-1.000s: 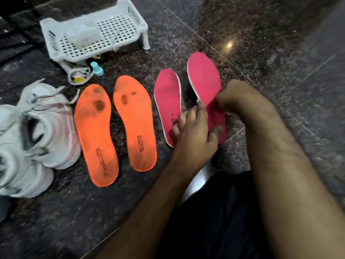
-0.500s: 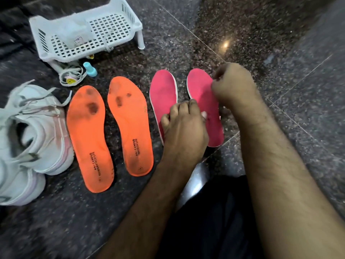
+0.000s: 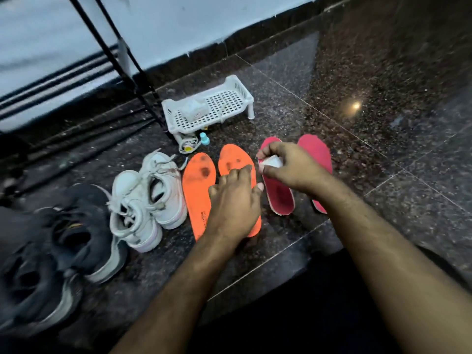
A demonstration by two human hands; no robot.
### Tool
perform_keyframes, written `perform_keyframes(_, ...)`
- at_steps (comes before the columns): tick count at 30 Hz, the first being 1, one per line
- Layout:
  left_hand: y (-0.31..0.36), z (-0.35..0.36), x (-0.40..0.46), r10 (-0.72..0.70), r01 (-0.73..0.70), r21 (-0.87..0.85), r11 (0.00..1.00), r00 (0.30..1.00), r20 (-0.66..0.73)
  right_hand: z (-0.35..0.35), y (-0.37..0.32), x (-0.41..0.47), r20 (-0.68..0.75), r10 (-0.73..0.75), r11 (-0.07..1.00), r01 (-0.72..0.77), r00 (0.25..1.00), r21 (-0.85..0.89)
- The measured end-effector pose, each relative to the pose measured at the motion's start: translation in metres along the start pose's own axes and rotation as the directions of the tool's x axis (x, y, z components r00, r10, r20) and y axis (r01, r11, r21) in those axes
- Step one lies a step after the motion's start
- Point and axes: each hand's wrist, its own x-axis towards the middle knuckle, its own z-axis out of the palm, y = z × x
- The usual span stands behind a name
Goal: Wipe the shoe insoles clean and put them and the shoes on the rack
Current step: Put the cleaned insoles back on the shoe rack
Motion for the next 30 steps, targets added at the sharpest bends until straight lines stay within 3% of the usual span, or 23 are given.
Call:
perform_keyframes(6,-0.057,-0.028,-0.038,0.053,-0.058,-0.258,0.964,0.998,-0.026,0.03,-0.029,-0.031,0.095,-0.117,0.991,0.123,0.989,-0.057)
perform_keyframes(11,-0.098,-0.035,-0.056,0.071,-0.094,-0.422,0.902,0.995,-0.07,0.081,-0.064,-0.04,0.119,-0.242,0.97,0.241,0.963,0.021)
perform_keyframes(15,-0.114,-0.02,-0.056,-0.029,-0.027,-0.54,0.841,0.995,-0.095,0.104,-0.066,-0.035,0.096,-0.218,0.976,0.215,0.971,0.032)
perform_keyframes(21,-0.114,-0.006,-0.027,-0.199,0.129,-0.689,0.713,0.98,-0.022,0.118,-0.043,-0.011,0.072,-0.201,0.979,0.203,0.977,-0.019)
perform_keyframes(26,-0.128,0.007,-0.017,-0.243,0.133,-0.73,0.67,0.969,-0.047,0.126,-0.033,0.003,0.103,-0.172,0.985,0.169,0.98,0.036)
perform_keyframes(30,-0.138,0.018,-0.012,-0.354,0.174,-0.83,0.53,0.935,-0.03,0.132,-0.034,0.007,0.15,-0.164,0.985,0.152,0.975,0.087)
